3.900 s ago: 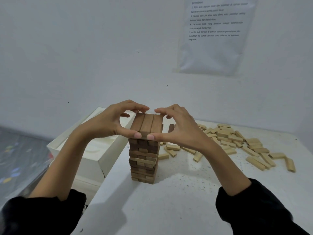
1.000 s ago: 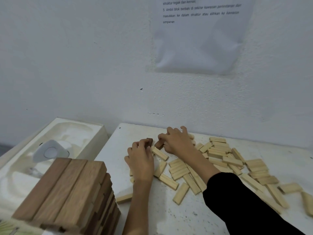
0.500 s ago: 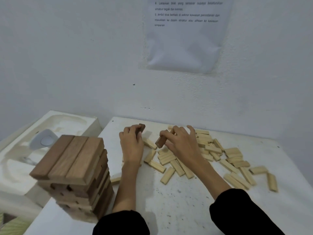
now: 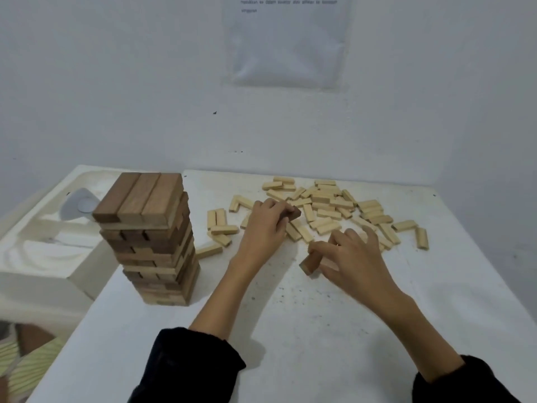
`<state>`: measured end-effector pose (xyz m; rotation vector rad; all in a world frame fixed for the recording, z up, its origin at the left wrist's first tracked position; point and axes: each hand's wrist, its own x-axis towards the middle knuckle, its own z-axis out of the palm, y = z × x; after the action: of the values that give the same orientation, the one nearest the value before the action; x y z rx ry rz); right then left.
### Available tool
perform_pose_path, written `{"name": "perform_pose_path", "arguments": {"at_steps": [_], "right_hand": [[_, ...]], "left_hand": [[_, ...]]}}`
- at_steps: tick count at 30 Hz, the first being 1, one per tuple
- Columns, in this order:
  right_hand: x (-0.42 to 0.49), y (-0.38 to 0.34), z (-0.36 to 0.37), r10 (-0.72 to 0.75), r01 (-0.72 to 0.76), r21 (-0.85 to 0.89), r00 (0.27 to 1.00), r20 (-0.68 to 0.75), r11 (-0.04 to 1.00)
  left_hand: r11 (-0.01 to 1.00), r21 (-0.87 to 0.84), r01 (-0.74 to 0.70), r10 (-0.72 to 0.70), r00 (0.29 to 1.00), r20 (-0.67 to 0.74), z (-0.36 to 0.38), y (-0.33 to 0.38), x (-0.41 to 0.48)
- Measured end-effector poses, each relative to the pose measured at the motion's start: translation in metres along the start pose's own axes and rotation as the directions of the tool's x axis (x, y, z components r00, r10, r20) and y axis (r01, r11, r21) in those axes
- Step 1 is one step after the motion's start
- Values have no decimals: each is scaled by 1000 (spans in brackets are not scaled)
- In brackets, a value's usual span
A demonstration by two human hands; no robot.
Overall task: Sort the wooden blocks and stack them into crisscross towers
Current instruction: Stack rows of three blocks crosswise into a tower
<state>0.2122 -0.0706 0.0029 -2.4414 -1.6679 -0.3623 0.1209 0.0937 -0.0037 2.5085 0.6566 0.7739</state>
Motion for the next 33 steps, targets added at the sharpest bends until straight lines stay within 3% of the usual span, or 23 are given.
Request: {"name": "perform_pose_path", "arguments": {"at_steps": [6,8,11,19,22,29,33], "right_hand": [[-24,-18,3,36,-39,61,999,39,997],[-24,-17,1,66,-76,80,990,125,994],[-25,-11,0,107,-148,233,978,180,961],[-40,21,6,176,-280,595,958,228,753],[-40,26,11,152,-249,662,967,203,707],[-35,12,28,130,-124,787,990,56,604],[-37,21,30,132,-145,788,988,82,598]], "left_hand": [[994,2,-112,109,975,195,-7,3,-45],[994,4,-111,107,966,235,-7,1,-57],[998,-28,-56,61,969,241,-7,-2,-68],[971,-214,107,-38,951,306,-1,8,-81],[959,-264,107,-25,954,297,1,10,-79],[914,-393,106,98,879,466,-7,-5,-54],[914,-393,99,117,865,488,-8,-12,-51]]}}
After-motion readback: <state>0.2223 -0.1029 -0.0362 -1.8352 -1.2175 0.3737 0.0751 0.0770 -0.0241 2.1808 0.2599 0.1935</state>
